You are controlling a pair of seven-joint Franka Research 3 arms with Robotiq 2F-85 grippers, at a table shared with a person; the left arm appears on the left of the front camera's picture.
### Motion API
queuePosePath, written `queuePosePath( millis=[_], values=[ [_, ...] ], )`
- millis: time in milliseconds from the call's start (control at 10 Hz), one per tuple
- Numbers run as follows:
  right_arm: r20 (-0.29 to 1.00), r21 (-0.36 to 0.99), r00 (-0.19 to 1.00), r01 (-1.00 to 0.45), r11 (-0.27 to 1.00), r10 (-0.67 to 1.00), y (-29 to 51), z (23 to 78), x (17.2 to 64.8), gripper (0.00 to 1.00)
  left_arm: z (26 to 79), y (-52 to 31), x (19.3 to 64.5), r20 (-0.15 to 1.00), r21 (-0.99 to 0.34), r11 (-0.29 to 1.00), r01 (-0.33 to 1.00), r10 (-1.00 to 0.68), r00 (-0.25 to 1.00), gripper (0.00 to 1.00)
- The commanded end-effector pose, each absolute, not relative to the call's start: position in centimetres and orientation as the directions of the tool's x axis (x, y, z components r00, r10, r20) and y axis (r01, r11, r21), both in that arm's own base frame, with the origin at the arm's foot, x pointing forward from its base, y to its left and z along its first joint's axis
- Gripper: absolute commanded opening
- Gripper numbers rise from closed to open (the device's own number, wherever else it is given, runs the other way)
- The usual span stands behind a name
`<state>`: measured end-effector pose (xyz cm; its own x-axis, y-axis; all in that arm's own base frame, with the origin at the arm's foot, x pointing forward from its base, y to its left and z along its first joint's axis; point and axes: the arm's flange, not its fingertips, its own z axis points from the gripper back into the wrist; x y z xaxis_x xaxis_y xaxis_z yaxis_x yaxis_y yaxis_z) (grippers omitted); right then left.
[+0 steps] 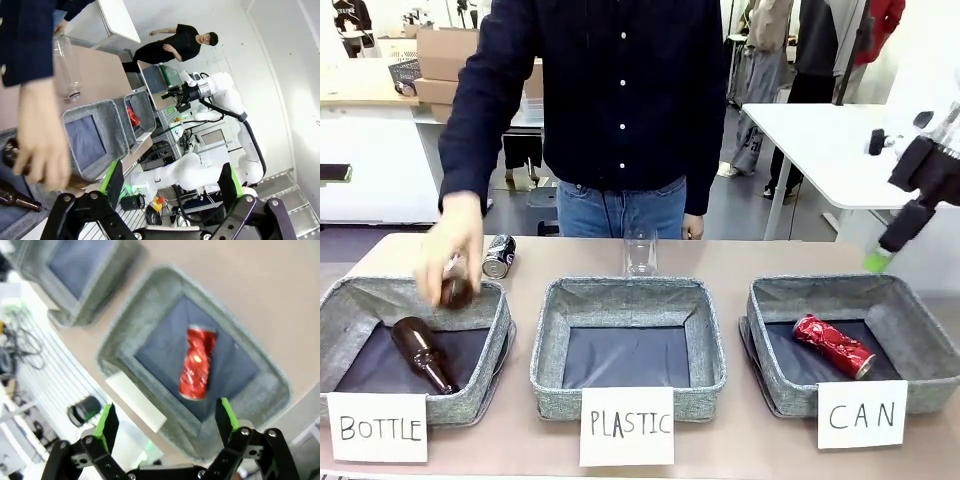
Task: Sort the can waste into the basket.
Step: Pick up the can waste from the table and place it in the right Fabric basket.
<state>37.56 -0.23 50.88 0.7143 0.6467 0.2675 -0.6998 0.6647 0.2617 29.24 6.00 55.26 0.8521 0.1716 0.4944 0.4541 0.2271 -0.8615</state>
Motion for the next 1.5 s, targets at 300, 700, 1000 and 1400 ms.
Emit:
queuePosePath(
  millis=[300,700,1000,1400],
  values=[
    [0.495,0.866,0.866,-0.498,0.044,0.07,-3.4,55.1,38.7,1.0,55.3,5.9,29.4,0.512,-0.854,0.208,0.477,0.174,0.841,1.0],
    [0.492,0.791,0.829,-0.553,0.263,0.264,-3.4,55.9,37.9,1.0,55.3,5.9,29.4,0.512,-0.854,0.208,0.477,0.174,0.841,1.0],
    [0.492,0.791,0.829,-0.553,0.263,0.264,-3.4,55.9,37.9,1.0,55.3,5.9,29.4,0.512,-0.854,0.208,0.477,0.174,0.841,1.0],
    [0.492,0.791,0.829,-0.553,0.263,0.264,-3.4,55.9,37.9,1.0,55.3,5.9,29.4,0.512,-0.854,0.208,0.477,0.174,0.841,1.0]
  ],
)
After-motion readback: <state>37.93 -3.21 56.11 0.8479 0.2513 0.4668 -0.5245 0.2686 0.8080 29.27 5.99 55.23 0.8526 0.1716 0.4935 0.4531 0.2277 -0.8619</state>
